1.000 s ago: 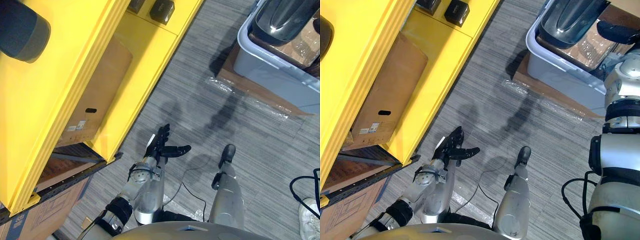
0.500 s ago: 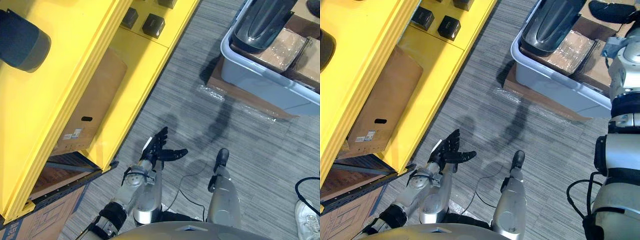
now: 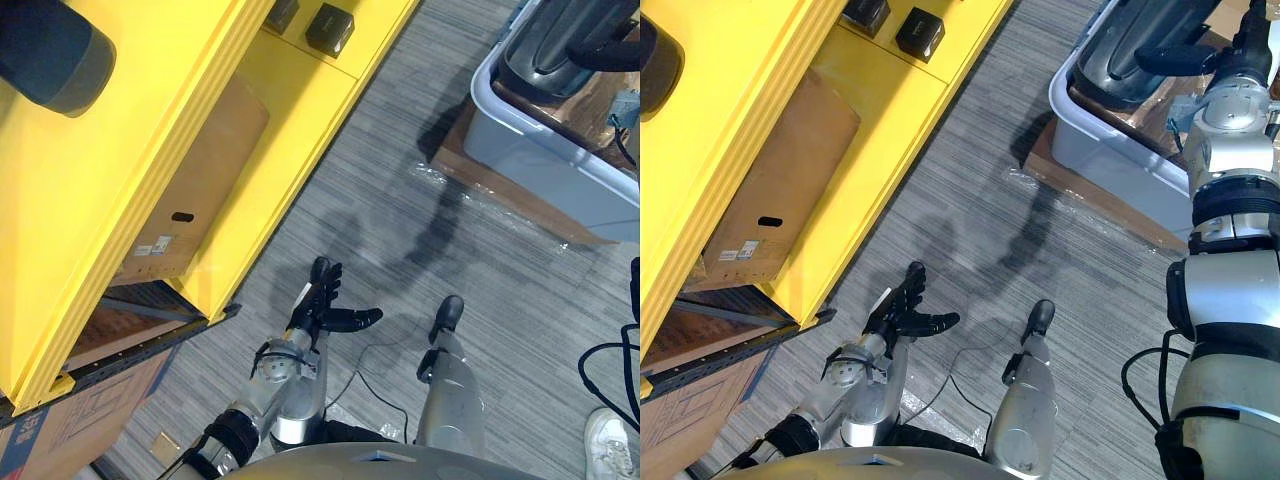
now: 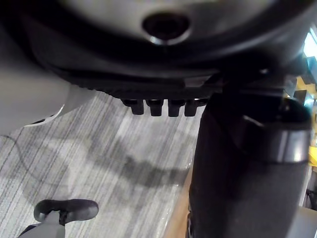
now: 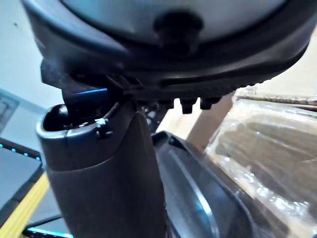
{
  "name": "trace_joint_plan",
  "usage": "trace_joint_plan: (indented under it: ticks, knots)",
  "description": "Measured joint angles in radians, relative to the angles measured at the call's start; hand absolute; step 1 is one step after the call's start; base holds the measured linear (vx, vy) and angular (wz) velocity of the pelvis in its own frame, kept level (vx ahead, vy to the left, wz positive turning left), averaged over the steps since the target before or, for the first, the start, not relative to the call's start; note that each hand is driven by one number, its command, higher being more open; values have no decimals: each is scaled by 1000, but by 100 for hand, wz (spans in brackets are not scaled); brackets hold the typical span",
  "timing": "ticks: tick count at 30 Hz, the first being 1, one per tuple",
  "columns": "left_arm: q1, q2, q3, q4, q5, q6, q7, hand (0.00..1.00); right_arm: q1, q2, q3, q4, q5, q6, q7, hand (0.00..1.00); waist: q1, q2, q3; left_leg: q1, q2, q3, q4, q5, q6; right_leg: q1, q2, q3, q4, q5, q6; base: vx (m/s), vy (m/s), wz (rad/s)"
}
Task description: Walk over and take three plastic housings, then place them on the shelf
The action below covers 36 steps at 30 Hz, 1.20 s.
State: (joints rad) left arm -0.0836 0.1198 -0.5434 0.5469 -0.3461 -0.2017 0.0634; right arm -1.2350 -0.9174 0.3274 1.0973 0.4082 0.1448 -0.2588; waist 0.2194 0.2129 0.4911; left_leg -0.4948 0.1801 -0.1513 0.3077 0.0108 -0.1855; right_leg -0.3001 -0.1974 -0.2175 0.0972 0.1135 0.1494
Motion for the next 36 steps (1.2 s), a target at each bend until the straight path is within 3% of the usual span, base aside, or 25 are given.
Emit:
trace_joint_plan:
  ticks: [13,14,25,29,36]
  knots:
    - [-22,-16,-22,21,-1,-18,30,100,5,0,-34,78,-53,173,-80,100,25,3,-2,-21,-14,-10,6,3,6,-32,-17,-6,44,-22,6,6,1,2]
    - [-27,-19,-22,28,-1,-18,31,100,5,1,-42,77,-64,181,-81,0,26,3,-2,-21,-15,-11,6,3,7,-32,-18,-7,46,-24,6,7,1,4]
    - [-30,-25,-19,35,-5,-18,44,100,5,-31,-123,81,-82,274,-175,0,18,3,-2,-21,-22,-17,6,3,4,-32,-26,-17,59,-35,8,28,0,3]
    - [-25,-26,1,32,-7,-14,46,100,13,-30,-162,119,-6,332,-211,0,14,3,-2,-20,-21,-14,25,-5,4,-25,-24,-13,59,-35,8,8,4,-2]
    - [17,-15,63,-4,-45,-4,68,100,47,-29,-200,92,31,307,-248,0,-15,0,0,-8,-12,-7,60,-29,9,-3,-16,-3,56,-34,9,-6,4,-5]
